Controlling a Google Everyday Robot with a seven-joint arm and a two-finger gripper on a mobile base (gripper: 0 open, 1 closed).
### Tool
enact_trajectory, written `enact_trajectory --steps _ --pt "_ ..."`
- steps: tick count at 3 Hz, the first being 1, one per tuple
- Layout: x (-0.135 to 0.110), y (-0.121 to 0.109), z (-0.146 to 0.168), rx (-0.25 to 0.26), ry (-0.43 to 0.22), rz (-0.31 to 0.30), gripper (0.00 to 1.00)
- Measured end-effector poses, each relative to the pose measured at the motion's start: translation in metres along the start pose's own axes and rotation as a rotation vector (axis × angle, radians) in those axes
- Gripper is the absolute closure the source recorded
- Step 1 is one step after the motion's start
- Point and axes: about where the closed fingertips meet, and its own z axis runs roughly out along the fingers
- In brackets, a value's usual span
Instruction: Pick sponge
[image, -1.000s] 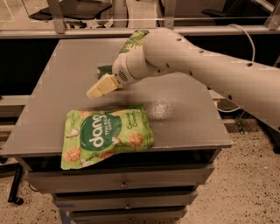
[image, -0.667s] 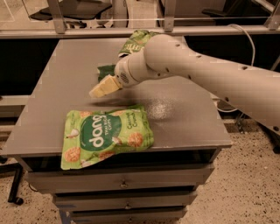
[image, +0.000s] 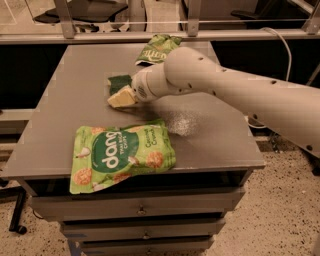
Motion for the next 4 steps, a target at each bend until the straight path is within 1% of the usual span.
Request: enact_trajectory --steps 1,2,3,4 --pt "-0.001 -0.004 -0.003 0.014 -0.022 0.009 0.64" --pt "-0.021 -0.013 -0.019 -0.01 -0.096 0.017 0.88" --pt "-0.064 -0.024 -0.05 -0.054 -0.228 -0.014 1.0" --pt "-0.108 -0.027 -0.083 -0.122 -0.38 -0.046 1.0"
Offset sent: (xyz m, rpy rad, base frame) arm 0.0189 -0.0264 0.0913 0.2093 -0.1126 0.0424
